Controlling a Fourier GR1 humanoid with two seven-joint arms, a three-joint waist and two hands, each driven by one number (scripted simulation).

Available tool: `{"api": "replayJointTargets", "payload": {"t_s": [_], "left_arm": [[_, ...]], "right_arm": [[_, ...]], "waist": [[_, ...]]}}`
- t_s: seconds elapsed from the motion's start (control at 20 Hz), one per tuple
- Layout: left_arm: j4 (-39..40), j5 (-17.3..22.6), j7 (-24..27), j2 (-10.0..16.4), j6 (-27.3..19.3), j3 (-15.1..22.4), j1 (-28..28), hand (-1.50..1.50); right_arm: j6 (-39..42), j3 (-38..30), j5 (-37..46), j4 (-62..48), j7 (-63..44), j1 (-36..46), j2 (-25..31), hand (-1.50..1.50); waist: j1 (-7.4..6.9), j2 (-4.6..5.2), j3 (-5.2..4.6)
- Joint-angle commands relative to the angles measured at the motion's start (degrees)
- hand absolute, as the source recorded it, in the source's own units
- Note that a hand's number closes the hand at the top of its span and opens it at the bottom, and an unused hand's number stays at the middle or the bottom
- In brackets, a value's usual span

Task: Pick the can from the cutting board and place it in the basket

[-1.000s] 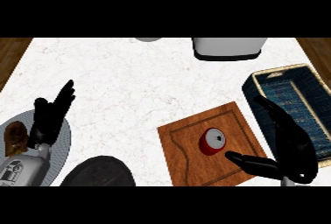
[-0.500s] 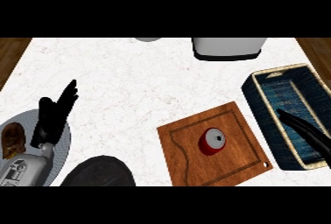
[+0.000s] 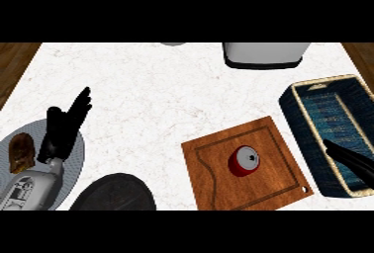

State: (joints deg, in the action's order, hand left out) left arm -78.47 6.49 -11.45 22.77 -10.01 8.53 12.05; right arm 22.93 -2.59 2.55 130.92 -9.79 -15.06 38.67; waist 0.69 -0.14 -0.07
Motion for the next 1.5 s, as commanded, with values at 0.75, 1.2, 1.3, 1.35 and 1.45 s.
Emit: {"api": "replayJointTargets", "payload": {"t_s": [0.75, 1.2, 1.3, 1.35, 1.45], "left_arm": [[-4.90, -5.79, -3.26, -4.28, 4.80, -4.24, -2.35, 0.00], [-3.18, -8.61, -5.33, -7.09, 5.83, -7.00, 1.50, 0.00], [-5.25, -8.29, -4.65, -6.58, 6.68, -7.40, -1.21, 0.00], [-3.74, -7.89, -2.61, -5.29, 8.85, -9.24, -0.93, 0.00], [-5.04, -9.71, -4.18, -7.50, 6.77, -8.79, -1.55, 0.00]], "right_arm": [[-0.51, 3.98, 19.10, -11.23, 3.24, 5.87, -18.33, -1.50], [-2.08, 8.99, 27.38, -14.66, 6.07, 5.82, -24.16, -1.50], [-5.46, 9.37, 30.61, -22.56, 7.64, 10.69, -25.78, -1.50], [-4.07, 6.37, 28.47, -22.41, 9.84, 10.31, -24.40, -1.50], [-5.34, 10.16, 31.39, -20.01, 8.88, 8.02, -27.00, -1.50]], "waist": [[-0.80, 0.12, 0.07], [-0.56, 0.09, 0.07], [-0.84, 0.11, 0.08], [-0.71, 0.12, 0.08], [-0.64, 0.09, 0.07]]}}
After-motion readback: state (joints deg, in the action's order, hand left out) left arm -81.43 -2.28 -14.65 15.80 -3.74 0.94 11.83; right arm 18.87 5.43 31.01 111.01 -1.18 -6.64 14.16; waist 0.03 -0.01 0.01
